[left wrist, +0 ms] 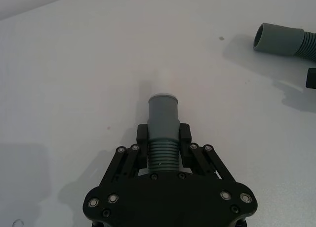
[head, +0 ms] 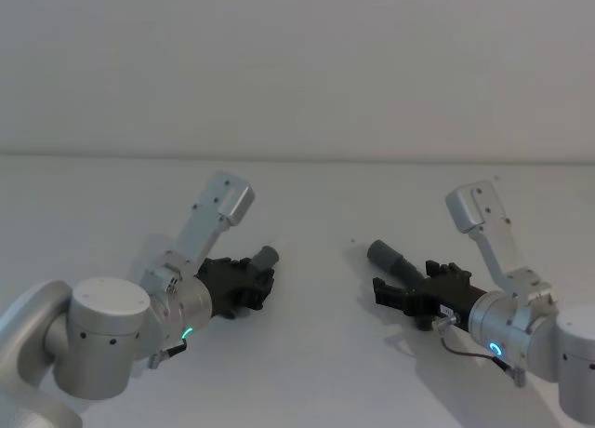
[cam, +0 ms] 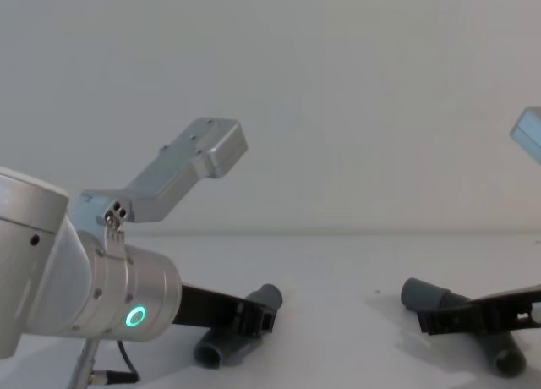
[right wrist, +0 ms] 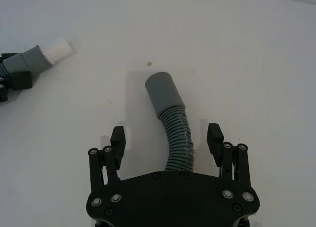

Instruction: Use both hands to pick up one end of the pipe from the table, align the ends, and insert them.

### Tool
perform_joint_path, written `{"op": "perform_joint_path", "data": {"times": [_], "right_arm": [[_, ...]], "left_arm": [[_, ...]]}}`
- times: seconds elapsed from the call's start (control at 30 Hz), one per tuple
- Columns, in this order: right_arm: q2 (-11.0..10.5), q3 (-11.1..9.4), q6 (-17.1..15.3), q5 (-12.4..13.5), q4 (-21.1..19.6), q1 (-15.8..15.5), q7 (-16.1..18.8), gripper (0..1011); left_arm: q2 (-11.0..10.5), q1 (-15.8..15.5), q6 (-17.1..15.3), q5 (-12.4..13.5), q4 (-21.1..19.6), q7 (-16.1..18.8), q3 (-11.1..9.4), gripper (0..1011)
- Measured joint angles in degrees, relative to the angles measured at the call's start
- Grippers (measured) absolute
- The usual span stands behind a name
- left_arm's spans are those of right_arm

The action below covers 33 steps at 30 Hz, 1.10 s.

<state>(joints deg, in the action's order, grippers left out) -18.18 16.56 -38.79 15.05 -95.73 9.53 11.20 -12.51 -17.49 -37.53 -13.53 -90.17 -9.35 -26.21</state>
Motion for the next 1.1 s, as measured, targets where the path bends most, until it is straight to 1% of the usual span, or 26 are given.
{"op": "perform_joint_path", "data": {"times": [0.6,0.63,0.67,0.7,0.73,0.8,0.83,0.97,1.03,1.07,1.1], "right_arm": [[0.79,-0.41,-1.24,-0.62,0.13,0.13,-0.13,995],[0.81,-0.43,-1.3,-0.64,0.14,0.12,-0.13,962],[0.82,-0.44,-1.33,-0.65,0.14,0.13,-0.13,951],[0.85,-0.46,-1.37,-0.68,0.15,0.12,-0.13,911],[0.87,-0.47,-1.39,-0.69,0.15,0.13,-0.13,903],[0.91,-0.48,-1.44,-0.73,0.15,0.13,-0.13,840],[0.92,-0.49,-1.46,-0.73,0.15,0.13,-0.13,825],[0.97,-0.51,-1.56,-0.77,0.15,0.13,-0.13,685],[0.98,-0.51,-1.58,-0.78,0.15,0.13,-0.13,645],[0.99,-0.53,-1.6,-0.79,0.16,0.13,-0.13,588],[0.99,-0.53,-1.61,-0.79,0.15,0.13,-0.13,577]], "left_arm": [[0.0,0.0,0.0,0.0,0.0,0.0,0.0,346],[0.0,0.0,0.0,0.0,0.0,0.0,0.0,346],[0.0,0.0,0.0,0.0,0.0,0.0,0.0,346],[0.0,0.0,0.0,0.0,0.0,0.0,0.0,346],[0.0,0.0,0.0,0.0,0.0,0.0,0.0,346],[0.0,0.0,0.0,0.0,0.0,0.0,0.0,346],[0.0,0.0,0.0,0.0,0.0,0.0,0.0,346],[0.0,0.0,0.0,0.0,0.0,0.0,0.0,346],[0.0,0.0,0.0,0.0,0.0,0.0,0.0,346],[0.0,0.0,0.0,0.0,0.0,0.0,0.0,346],[0.0,0.0,0.0,0.0,0.0,0.0,0.0,346]]}}
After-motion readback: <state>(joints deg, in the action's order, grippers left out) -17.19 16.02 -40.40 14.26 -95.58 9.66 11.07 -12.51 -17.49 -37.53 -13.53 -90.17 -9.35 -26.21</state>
